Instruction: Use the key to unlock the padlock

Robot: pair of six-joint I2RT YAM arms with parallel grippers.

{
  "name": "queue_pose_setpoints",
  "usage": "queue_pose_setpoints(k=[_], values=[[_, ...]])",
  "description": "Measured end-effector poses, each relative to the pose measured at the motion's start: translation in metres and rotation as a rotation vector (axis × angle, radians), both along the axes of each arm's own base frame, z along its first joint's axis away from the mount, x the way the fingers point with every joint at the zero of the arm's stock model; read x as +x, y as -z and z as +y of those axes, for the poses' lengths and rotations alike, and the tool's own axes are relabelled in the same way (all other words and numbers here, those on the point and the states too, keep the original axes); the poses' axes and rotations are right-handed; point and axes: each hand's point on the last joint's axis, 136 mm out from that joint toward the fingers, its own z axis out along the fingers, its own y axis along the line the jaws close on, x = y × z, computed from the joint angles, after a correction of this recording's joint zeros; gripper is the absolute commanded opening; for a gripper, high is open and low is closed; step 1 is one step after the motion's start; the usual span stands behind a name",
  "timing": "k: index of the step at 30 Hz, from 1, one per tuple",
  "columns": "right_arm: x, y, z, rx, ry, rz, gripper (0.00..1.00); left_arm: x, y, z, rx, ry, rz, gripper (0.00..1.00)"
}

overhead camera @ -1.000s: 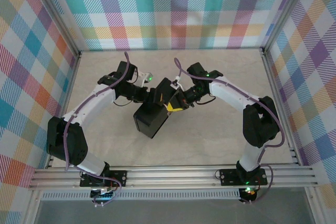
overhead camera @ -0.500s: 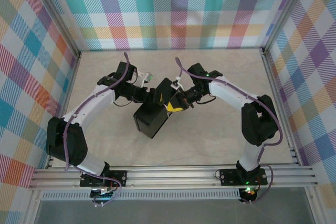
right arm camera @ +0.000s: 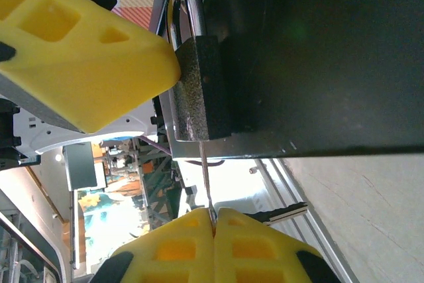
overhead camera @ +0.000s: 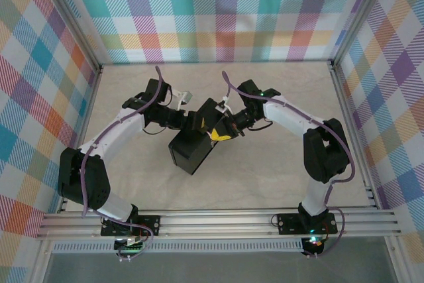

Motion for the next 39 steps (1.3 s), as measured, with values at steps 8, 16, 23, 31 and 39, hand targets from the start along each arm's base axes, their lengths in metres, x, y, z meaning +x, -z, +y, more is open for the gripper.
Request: queue_pose_setpoints(k=[8, 16, 23, 31, 39], values=[[-0.0005, 0.0023, -0.0042, -0.002, -0.01, -0.021, 0.06, 0.0006, 0.0011, -0.0017, -0.015, 0.008, 0.009, 0.79], [-0.0012, 0.0034, -0.0042, 0.007, -0.02, -0.026, 0.06, 0.0015, 0.001, -0.0026, -0.028, 0.014, 0.005, 0.79], [-0.0012, 0.0026, -0.0036, 0.017, -0.021, -0.02, 0.06, 0.0019, 0.0015, -0.0023, -0.034, 0.014, 0.004, 0.81], [0.0001, 0.0015, -0.0007, 0.047, -0.017, -0.012, 0.06, 0.002, 0.0012, -0.0003, -0.031, 0.009, 0.004, 0.85], [0.0034, 0.0015, 0.0011, 0.048, -0.008, -0.009, 0.07, 0.0011, 0.0001, 0.0028, -0.031, 0.008, -0.007, 0.83]])
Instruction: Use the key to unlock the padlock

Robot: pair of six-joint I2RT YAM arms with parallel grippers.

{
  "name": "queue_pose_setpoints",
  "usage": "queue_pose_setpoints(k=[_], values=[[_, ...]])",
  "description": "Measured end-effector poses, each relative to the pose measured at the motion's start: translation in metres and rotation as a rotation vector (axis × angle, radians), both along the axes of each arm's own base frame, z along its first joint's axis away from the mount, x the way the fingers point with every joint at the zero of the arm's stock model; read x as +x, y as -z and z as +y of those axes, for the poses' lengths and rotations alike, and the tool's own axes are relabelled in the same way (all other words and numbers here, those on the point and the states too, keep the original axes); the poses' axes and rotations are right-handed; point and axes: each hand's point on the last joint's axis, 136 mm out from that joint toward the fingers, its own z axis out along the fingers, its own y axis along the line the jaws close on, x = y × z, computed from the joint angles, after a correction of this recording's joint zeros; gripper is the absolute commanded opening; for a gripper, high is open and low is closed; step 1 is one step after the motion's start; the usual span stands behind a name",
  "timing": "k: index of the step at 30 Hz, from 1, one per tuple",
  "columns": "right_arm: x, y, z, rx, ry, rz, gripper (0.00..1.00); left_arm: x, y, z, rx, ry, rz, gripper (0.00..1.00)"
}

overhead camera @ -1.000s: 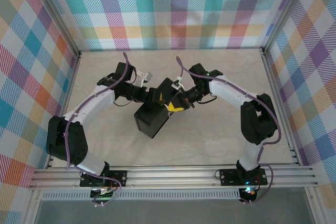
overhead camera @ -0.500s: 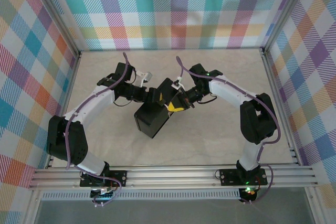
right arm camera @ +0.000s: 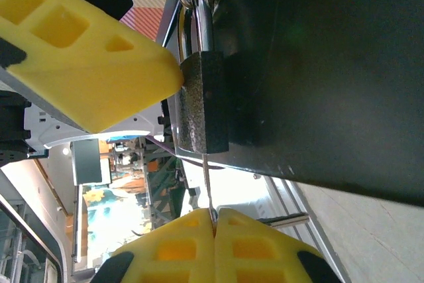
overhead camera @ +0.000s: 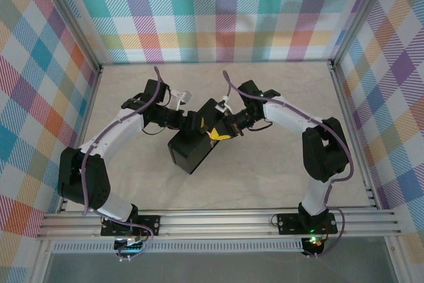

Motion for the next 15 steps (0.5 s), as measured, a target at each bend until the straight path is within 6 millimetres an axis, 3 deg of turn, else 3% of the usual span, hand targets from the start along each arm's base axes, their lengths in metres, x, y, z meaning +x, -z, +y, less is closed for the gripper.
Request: queue_pose_setpoints(k=[15], values=[[0.016, 0.0, 0.006, -0.042, 0.061, 0.0, 0.11, -0.003, -0.001, 0.001, -0.016, 0.013, -0.002, 0.79]])
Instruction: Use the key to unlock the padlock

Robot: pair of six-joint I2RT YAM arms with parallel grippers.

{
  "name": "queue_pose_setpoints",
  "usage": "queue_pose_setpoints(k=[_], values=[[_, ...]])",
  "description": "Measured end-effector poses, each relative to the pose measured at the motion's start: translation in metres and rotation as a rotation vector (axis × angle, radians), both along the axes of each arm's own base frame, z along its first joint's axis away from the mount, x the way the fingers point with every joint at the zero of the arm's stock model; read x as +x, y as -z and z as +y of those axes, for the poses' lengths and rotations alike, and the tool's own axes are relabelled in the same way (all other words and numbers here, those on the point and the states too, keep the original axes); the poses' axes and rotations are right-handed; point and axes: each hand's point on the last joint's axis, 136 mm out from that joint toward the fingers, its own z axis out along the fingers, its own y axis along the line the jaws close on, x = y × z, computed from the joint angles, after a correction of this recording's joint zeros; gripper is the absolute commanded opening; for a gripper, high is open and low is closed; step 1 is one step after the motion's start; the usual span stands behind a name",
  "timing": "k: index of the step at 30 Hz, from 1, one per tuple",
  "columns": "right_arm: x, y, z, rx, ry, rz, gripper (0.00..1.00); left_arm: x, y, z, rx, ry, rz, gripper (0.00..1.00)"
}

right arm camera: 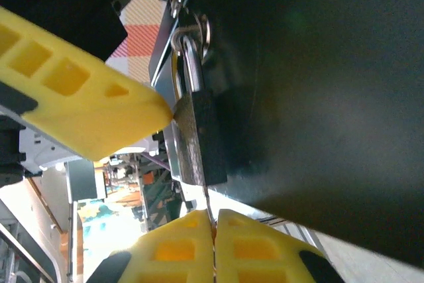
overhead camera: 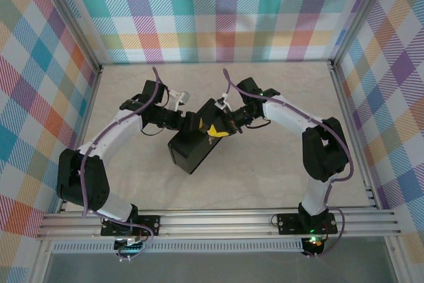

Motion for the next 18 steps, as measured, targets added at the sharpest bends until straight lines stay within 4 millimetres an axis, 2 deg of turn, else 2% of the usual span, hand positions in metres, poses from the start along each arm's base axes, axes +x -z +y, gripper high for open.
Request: queue_pose_setpoints(k=[13, 18], values=[[0.01, -0.0053, 0.0023, -0.048, 0.078, 0.058, 0.21, 0.0046, -0.0007, 0.001, -0.006, -0.02, -0.004, 0.78], [0.0109, -0.002, -0.0035, -0.072, 0.108, 0.044, 0.3, 0.0048, -0.0004, 0.0013, -0.007, -0.03, 0.007, 0.78]])
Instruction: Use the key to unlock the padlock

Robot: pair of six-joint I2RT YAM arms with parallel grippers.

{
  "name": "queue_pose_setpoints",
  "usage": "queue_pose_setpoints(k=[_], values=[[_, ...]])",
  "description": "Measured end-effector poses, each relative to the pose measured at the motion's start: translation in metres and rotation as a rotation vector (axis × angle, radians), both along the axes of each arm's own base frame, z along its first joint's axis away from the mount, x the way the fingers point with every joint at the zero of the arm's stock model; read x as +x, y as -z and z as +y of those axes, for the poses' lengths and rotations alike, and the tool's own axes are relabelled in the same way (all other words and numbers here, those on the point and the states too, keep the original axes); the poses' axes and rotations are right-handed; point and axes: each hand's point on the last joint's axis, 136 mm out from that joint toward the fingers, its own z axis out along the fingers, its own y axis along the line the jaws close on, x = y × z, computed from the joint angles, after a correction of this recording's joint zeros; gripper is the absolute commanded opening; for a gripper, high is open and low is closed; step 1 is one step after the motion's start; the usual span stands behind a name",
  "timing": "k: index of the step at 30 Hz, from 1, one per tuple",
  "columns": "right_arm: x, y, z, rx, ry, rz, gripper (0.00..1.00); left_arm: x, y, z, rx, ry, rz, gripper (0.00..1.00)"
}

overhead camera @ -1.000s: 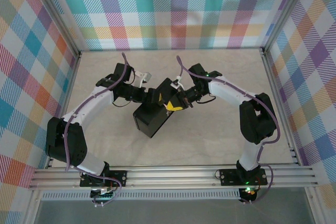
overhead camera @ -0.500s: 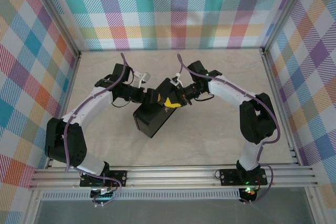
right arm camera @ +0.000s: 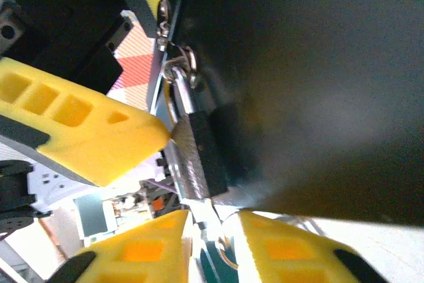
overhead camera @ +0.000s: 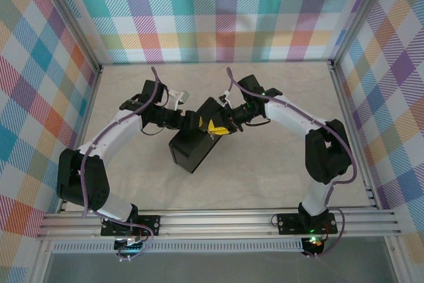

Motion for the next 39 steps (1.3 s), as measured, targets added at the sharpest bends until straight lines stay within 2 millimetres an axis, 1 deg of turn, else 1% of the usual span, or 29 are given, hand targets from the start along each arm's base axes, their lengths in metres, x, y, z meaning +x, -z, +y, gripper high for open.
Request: queue_pose_setpoints(k=[3, 8, 13, 15, 20, 23, 26, 31, 39], values=[[0.005, 0.005, -0.009, -0.023, 0.035, -0.021, 0.31, 0.0, 0.0, 0.0, 0.0, 0.0, 0.003, 0.78], [0.008, 0.025, -0.024, -0.089, 0.086, 0.016, 0.27, 0.0, 0.0, 0.0, 0.001, -0.003, 0.005, 0.78], [0.003, 0.029, -0.024, -0.087, 0.092, 0.035, 0.27, 0.0, 0.0, 0.0, -0.001, -0.007, 0.01, 0.78], [0.0, 0.027, -0.025, -0.078, 0.099, 0.038, 0.27, 0.0, 0.0, 0.0, -0.001, -0.008, 0.011, 0.78], [-0.006, 0.011, -0.023, -0.036, 0.111, 0.015, 0.27, 0.0, 0.0, 0.0, -0.001, -0.01, 0.013, 0.78], [-0.01, 0.002, -0.017, -0.014, 0.105, -0.005, 0.27, 0.0, 0.001, 0.0, -0.001, -0.01, 0.014, 0.78], [-0.013, -0.001, -0.01, -0.002, 0.091, -0.014, 0.26, 0.0, 0.001, 0.0, -0.001, -0.01, 0.014, 0.78], [-0.018, -0.003, -0.001, 0.004, 0.078, -0.016, 0.21, 0.0, 0.001, 0.0, -0.002, -0.01, 0.014, 0.78], [-0.015, -0.002, 0.002, 0.004, 0.097, -0.016, 0.1, 0.0, 0.001, 0.0, -0.002, -0.009, 0.015, 0.77]])
